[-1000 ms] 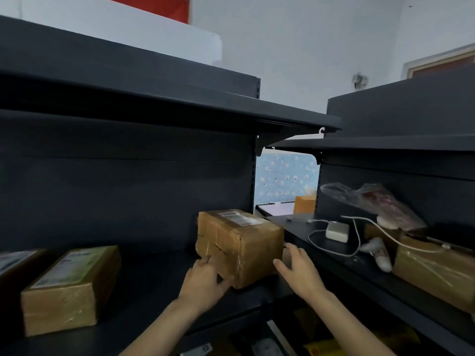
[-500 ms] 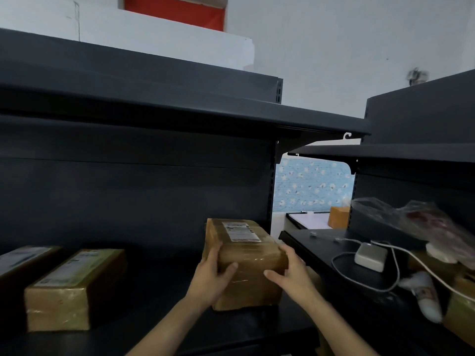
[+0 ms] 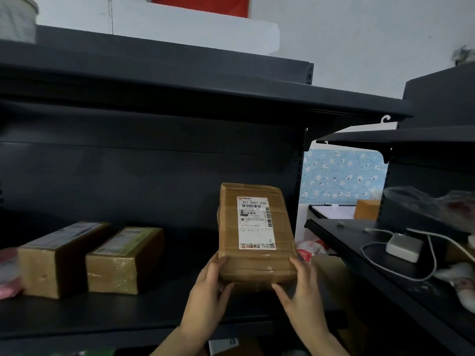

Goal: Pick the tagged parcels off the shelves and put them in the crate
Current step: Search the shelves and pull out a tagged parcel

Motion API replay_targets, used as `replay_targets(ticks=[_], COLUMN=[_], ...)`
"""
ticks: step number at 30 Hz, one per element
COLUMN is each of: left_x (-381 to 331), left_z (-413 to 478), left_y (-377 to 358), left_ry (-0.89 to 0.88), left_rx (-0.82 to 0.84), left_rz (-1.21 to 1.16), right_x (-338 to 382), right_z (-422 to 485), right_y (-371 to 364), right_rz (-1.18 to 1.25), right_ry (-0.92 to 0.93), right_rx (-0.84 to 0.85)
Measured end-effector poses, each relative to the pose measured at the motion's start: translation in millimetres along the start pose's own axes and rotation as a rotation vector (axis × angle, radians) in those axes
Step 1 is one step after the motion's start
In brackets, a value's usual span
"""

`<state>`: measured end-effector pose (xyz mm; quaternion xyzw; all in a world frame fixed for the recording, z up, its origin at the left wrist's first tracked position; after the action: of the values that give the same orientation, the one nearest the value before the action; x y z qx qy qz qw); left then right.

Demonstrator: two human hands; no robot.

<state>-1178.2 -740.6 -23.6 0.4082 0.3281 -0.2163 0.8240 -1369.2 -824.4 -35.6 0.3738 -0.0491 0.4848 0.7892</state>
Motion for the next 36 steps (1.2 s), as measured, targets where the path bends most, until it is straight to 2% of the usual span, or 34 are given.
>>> replay_targets(ticks=[13,20,25,30,33,36], left_x=[9,10,13,11,5,-4], left_z=[5,33,40,3,-37,-78], left_y=[27,28,20,14,0,-24], left_ry=[0.025,0.101,0.139,0.033,-0.039,-0.242], left_rx=[-0.032,-0.007,0.017,-0.037,0.002,0.051], left_rz=[0.07,0.085,0.187,0.432,0.491,0.491], right_x=[26,26,17,8,0,-7], right_z=[10,35,40,3,-40,-82], right_y=[-17,-32,-31,-11,0,12], right_rz=[-0.023,-0.025,-0.011,-0.036,-0.026,-0.01], right_ry=[0.007,-0.03,-0.033,0.021,0.072,0.122], right_rx=[0.077,0.14,0.205,0.134,0.122,0.106])
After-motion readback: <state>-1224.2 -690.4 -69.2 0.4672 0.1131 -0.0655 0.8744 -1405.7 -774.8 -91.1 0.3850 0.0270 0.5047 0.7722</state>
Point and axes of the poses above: each hand's wrist, its own z-axis towards the middle knuckle, its own y-axis out of the back of the hand, x = y × z, the point moved 7 cm from there along z, towards the middle knuckle, and after that the axes turned 12 degrees about y, right-handed, at the moved point
